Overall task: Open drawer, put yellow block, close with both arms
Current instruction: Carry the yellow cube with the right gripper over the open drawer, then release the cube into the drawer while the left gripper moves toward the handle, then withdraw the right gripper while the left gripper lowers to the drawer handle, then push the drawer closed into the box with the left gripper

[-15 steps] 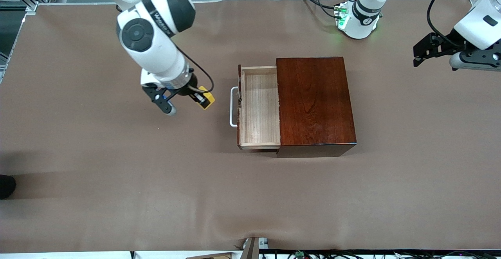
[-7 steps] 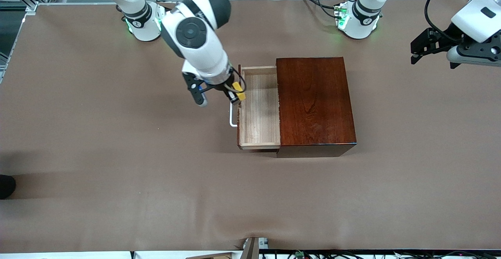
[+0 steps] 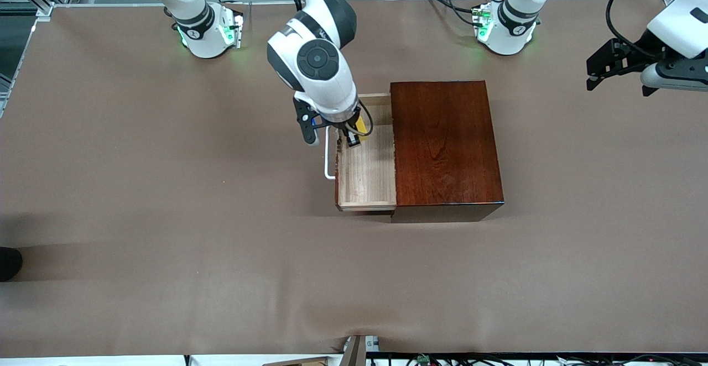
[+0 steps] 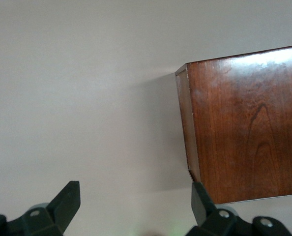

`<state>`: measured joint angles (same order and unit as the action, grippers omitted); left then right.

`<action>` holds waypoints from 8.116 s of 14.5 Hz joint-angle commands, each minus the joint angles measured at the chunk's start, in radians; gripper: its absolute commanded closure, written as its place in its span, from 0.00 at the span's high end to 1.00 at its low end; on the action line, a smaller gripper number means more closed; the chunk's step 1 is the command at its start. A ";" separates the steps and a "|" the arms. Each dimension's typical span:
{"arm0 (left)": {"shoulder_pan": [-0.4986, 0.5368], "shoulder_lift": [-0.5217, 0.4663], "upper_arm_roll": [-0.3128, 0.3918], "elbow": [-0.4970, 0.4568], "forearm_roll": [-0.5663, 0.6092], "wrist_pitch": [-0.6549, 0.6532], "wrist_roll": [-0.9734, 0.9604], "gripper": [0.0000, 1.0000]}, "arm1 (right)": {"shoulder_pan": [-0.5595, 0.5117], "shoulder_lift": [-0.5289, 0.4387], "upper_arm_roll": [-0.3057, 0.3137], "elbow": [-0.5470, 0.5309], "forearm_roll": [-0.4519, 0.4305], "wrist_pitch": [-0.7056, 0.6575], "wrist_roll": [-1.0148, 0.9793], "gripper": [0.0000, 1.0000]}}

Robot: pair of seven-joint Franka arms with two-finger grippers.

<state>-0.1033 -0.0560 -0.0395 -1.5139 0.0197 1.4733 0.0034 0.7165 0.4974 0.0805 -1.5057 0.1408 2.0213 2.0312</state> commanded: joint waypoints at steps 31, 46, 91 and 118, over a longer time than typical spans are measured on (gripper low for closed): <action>-0.271 0.205 -0.089 0.006 -0.073 0.139 -0.368 1.00 | -0.069 0.070 -0.024 0.260 -0.056 -0.255 -0.038 1.00; -0.611 0.586 -0.082 0.188 -0.054 0.582 -1.334 1.00 | -0.437 -0.140 -0.030 0.266 -0.043 -0.463 -0.962 1.00; -1.001 0.838 0.286 0.270 0.048 0.556 -1.935 1.00 | -0.761 -0.550 -0.011 -0.005 -0.142 -0.621 -2.182 1.00; -0.931 0.817 0.291 0.259 0.049 0.268 -1.973 1.00 | -0.759 -0.550 -0.011 -0.007 -0.141 -0.633 -2.178 1.00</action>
<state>-1.0455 0.7930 0.2528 -1.2247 0.0354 1.7886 -1.9678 -0.0447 -0.0276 0.0676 -1.4892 0.0130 1.3882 -0.1390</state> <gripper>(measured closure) 0.000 0.000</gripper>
